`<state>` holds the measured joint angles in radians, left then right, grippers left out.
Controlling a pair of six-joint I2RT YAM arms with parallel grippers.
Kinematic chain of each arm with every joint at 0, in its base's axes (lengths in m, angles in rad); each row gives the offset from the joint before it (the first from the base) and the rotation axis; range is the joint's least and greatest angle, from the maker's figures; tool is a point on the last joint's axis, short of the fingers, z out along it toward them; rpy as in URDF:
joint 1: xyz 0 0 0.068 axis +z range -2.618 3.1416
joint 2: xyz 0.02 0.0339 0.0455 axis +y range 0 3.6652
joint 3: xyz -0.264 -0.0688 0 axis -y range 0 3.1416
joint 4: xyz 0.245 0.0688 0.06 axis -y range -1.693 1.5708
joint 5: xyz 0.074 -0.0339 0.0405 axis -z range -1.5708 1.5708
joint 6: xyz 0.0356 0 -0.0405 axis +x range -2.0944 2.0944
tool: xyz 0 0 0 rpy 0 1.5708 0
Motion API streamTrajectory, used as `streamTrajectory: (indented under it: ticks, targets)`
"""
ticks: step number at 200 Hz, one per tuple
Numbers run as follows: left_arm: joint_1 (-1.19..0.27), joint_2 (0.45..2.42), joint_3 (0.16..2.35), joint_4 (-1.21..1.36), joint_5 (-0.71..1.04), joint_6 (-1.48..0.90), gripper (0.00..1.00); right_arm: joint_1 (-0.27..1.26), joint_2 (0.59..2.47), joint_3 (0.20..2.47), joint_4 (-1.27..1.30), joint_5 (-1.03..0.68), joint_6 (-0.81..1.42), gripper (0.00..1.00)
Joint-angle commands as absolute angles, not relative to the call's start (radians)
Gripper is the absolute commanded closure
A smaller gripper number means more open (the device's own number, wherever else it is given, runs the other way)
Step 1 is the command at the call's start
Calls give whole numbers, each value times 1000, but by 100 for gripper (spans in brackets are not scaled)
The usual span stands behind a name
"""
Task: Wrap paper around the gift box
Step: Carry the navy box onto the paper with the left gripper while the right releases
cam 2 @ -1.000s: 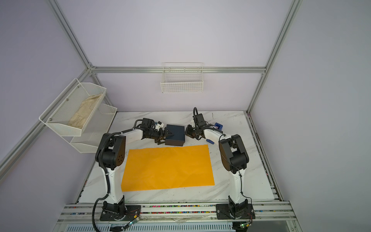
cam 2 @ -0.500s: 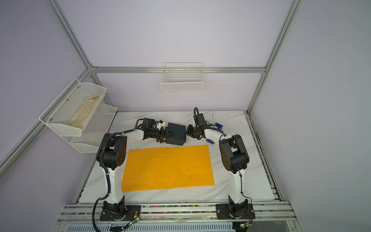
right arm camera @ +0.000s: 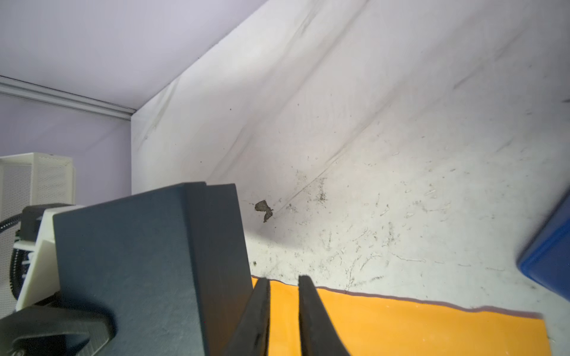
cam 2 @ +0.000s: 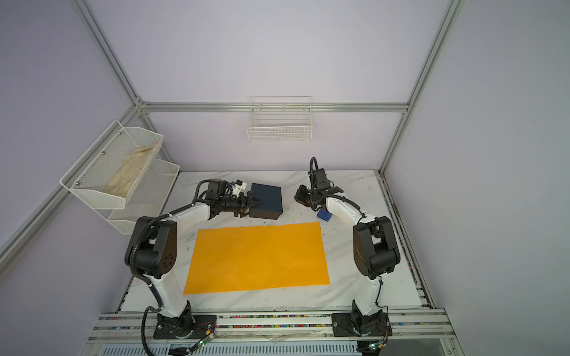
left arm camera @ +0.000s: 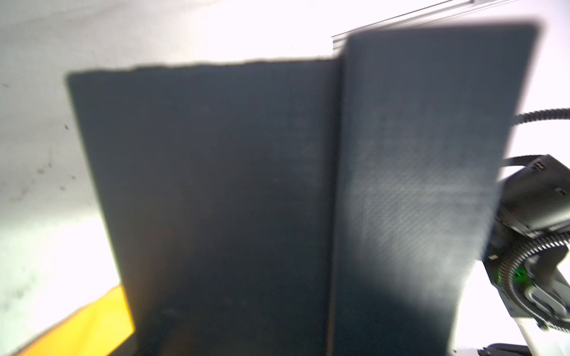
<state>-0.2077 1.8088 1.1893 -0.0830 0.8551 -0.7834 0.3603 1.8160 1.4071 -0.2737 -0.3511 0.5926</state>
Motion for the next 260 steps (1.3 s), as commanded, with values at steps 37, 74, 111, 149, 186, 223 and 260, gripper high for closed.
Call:
streamTrajectory:
  ticks: [37,74,111,149,186,223,260]
  targets:
    - [-247,1473,858,-49,796,-881,33,363,1707,1308,-305,-333,588,78]
    - [-326,1314,676,-49,738,-925,32,363,1667,1262,-313,-331,567,78]
    - [-380,1226,562,-31,680,-973,32,362,1651,1243,-307,-342,574,77]
    - [-400,1234,510,4,664,-977,32,364,1656,1262,-313,-348,573,77]
    - [-400,1297,518,-23,666,-925,30,362,1660,1276,-323,-346,568,77]
    - [-399,1278,607,-291,543,-817,6,362,1650,1270,-347,-342,555,77]
    - [-389,1293,741,-537,440,-705,0,374,1638,1245,-363,-347,555,76]
